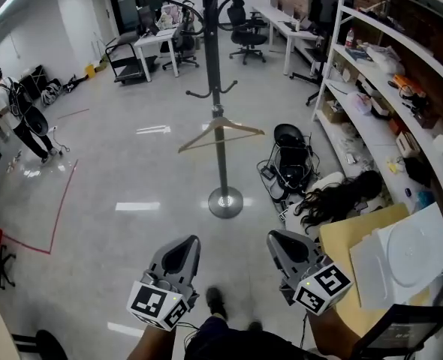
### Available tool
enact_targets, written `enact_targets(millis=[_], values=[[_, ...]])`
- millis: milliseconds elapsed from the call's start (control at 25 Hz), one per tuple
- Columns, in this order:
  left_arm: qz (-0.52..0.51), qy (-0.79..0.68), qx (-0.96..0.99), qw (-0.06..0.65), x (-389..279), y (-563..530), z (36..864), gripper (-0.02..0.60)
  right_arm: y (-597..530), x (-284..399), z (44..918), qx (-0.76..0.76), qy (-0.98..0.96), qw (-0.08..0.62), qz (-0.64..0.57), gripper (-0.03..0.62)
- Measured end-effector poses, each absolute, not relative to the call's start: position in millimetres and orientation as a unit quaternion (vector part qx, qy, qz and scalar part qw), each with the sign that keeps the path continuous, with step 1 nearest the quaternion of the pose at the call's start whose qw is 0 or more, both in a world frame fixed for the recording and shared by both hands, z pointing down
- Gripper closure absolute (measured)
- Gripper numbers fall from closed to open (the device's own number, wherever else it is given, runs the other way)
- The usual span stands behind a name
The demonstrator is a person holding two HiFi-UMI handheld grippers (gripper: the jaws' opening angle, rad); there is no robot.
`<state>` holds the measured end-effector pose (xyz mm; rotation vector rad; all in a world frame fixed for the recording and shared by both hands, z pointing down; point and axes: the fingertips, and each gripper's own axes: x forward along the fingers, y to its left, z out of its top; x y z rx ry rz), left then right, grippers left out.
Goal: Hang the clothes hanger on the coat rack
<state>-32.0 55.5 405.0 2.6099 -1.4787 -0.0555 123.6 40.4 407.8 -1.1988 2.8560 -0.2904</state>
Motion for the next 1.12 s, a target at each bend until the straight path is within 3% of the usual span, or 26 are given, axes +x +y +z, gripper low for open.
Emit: enact_targets(millis=[560,1120], values=[[-0.008,-0.531,0.843,0.085,-0.6,170.8,396.6,0.583,138.5,173.5,396.7,-0.392,0.915,0.027,-0.095,0.589],[-0.006,-0.528,0.845,0.087,-60.1,299.8,413.7,0.583,269.2,133.9,402.0,-0.441,0.894,0.007,-0.082,0.589]])
